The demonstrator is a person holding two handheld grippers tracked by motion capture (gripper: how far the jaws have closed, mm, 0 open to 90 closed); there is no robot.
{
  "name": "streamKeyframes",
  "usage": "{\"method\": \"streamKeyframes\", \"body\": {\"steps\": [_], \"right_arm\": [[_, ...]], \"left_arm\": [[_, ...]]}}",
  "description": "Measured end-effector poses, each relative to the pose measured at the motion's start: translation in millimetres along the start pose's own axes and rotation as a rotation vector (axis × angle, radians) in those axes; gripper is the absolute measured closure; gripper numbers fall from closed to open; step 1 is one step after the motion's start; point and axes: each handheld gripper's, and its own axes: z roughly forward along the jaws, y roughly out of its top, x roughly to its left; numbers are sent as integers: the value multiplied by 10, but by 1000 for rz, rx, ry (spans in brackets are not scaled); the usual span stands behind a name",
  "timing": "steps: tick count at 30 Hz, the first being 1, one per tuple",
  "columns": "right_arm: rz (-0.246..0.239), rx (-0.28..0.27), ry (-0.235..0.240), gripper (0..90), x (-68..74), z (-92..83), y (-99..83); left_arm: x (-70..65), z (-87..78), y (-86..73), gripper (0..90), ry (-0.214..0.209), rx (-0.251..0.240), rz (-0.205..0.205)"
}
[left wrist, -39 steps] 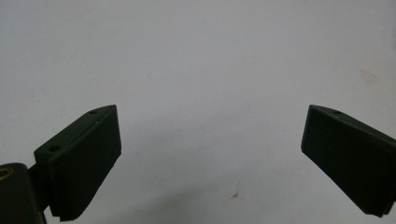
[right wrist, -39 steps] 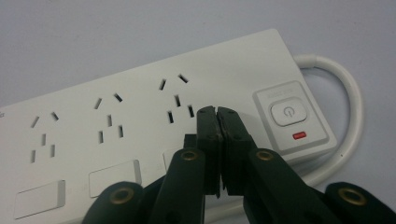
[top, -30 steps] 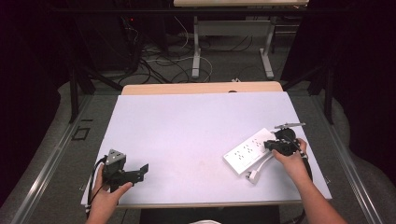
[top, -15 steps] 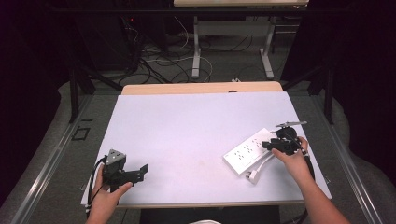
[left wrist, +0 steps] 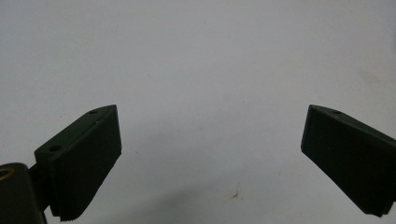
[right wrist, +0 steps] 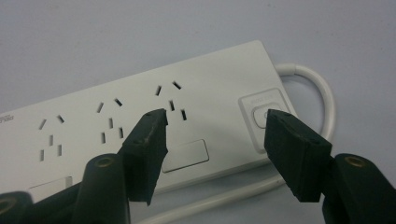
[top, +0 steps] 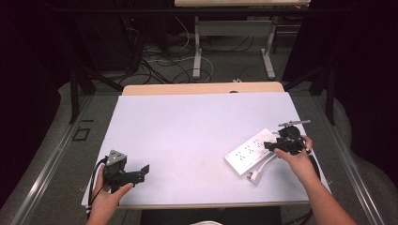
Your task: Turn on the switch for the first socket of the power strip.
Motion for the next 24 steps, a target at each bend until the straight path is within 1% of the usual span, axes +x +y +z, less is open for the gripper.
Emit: {"method": "streamKeyframes", "body": {"steps": [1,2,4,5,8,10,13,15,19,20,22,23,24], "right_arm": [[-21,3,1,371,-14,-4,-4],[-19,6,-7,371,-10,-6,-5],[-17,10,-1,370,-11,-8,-6],[-13,8,-9,367,-6,-13,-9],[-9,6,-12,317,3,-31,-16],[-10,2,-10,280,1,-40,-19],[4,-4,-15,200,4,-50,-24],[5,-5,-18,153,2,-63,-27],[-3,-6,-31,127,6,-96,-33],[-3,-10,-28,100,8,-103,-36],[-5,-12,-25,8,19,-114,-45],[-16,-14,-26,0,24,-120,-56],[-18,-13,-23,0,38,-132,-62]], "left_arm": [[0,0,0,48,0,0,1],[0,0,1,48,0,0,0],[0,-1,1,48,0,0,0],[0,-2,1,48,0,0,0],[0,1,0,48,1,-5,-3],[1,-3,1,48,2,3,-5],[5,-3,2,48,2,1,-9],[7,-3,2,48,3,3,-11],[15,2,3,48,3,2,-10],[20,-1,3,48,1,8,-6],[17,4,2,48,3,10,-15],[21,3,2,48,5,14,-14],[21,7,0,48,4,8,-21]]}}
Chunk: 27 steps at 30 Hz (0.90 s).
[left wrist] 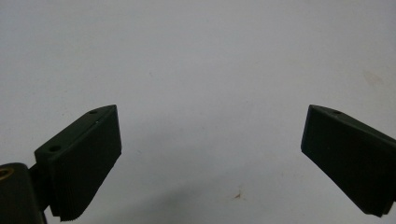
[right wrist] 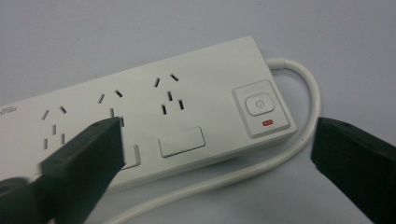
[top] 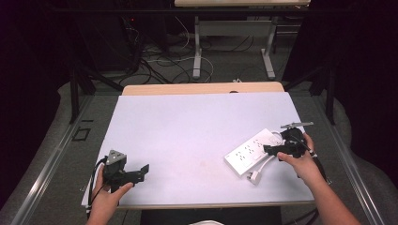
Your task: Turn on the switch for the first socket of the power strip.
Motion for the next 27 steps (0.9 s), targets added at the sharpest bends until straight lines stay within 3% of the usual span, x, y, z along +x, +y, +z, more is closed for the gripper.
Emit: {"method": "streamKeyframes", "body": {"steps": [6,21,27], "right_arm": [[-59,6,-7,0,49,-101,-47],[-67,-25,63,0,174,-313,-219],[-88,-38,59,0,240,-358,-340]], "left_arm": [[3,-16,2,48,1,-4,-2],[-18,-19,2,47,-7,-4,10],[-27,-11,-3,47,-3,-11,12]]}}
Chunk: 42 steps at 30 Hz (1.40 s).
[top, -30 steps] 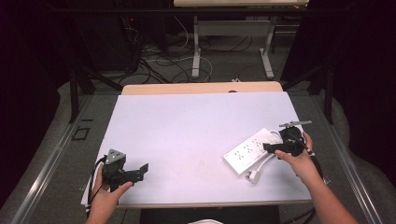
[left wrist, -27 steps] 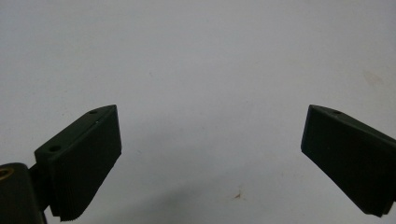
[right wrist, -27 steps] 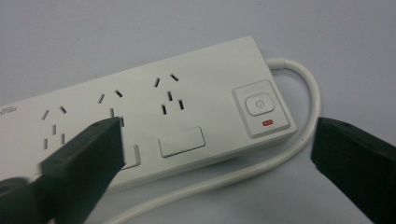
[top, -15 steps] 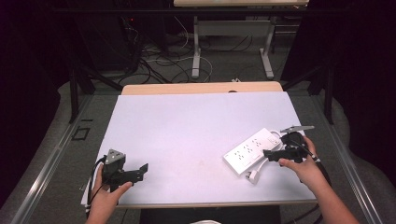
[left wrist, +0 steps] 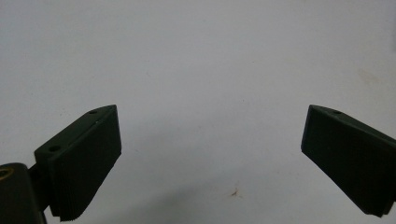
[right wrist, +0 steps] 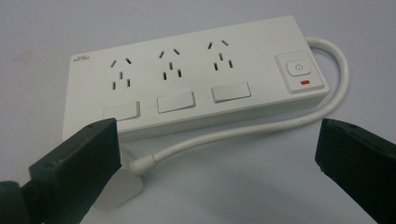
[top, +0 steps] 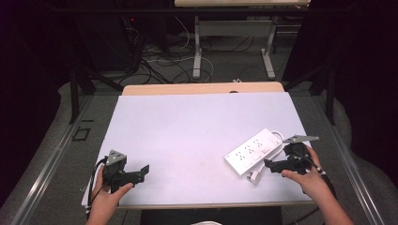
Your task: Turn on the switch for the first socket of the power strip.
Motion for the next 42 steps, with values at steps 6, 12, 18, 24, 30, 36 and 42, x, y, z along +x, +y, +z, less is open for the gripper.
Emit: {"method": "streamKeyframes", "body": {"steps": [6,12,18,24,30,36,42], "right_arm": [[14,-33,-10,0,32,-67,-93],[18,-45,-14,0,58,-140,-182],[28,-43,-18,0,41,-186,-258],[34,-31,-14,0,31,-187,-350],[48,-33,-18,0,7,-199,-434],[60,-41,-21,0,-18,-176,-505],[59,-41,-43,0,-45,-122,-554]], "left_arm": [[-3,2,1,47,-5,2,1],[-4,0,1,47,-7,7,1],[-2,-5,0,47,-9,10,-1],[-7,2,-2,47,-8,10,1],[-7,3,-4,47,-9,10,-3],[-9,6,-4,47,-11,13,1],[-9,11,-8,47,-13,15,-2]]}}
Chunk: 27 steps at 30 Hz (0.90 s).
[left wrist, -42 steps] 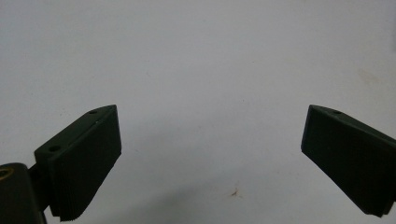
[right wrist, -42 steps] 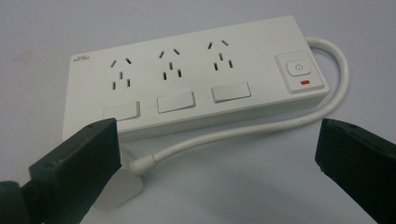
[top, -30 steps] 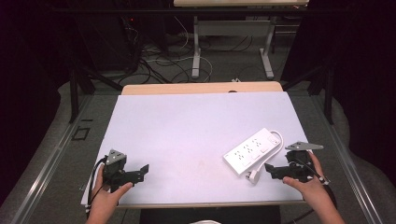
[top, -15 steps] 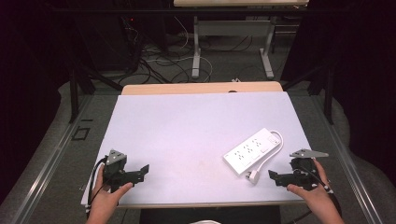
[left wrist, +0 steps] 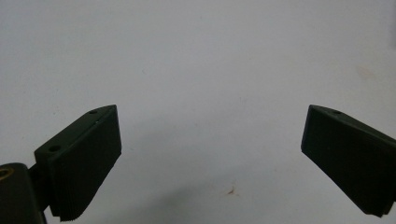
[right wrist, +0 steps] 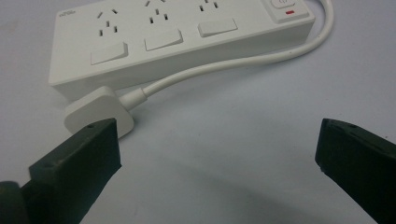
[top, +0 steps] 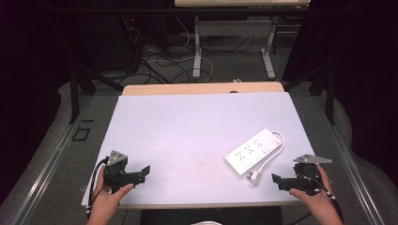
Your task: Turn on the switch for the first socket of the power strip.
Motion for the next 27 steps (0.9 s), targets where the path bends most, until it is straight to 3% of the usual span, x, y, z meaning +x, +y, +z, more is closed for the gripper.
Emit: {"method": "streamKeyframes", "body": {"steps": [6,16,27], "right_arm": [[19,-9,-4,0,-57,22,-41],[30,-5,-49,0,-104,60,-92],[30,3,-51,0,-102,109,-114]], "left_arm": [[5,2,-4,47,-1,0,-1],[9,4,-6,47,-6,3,1],[7,22,-18,47,4,-10,4]]}}
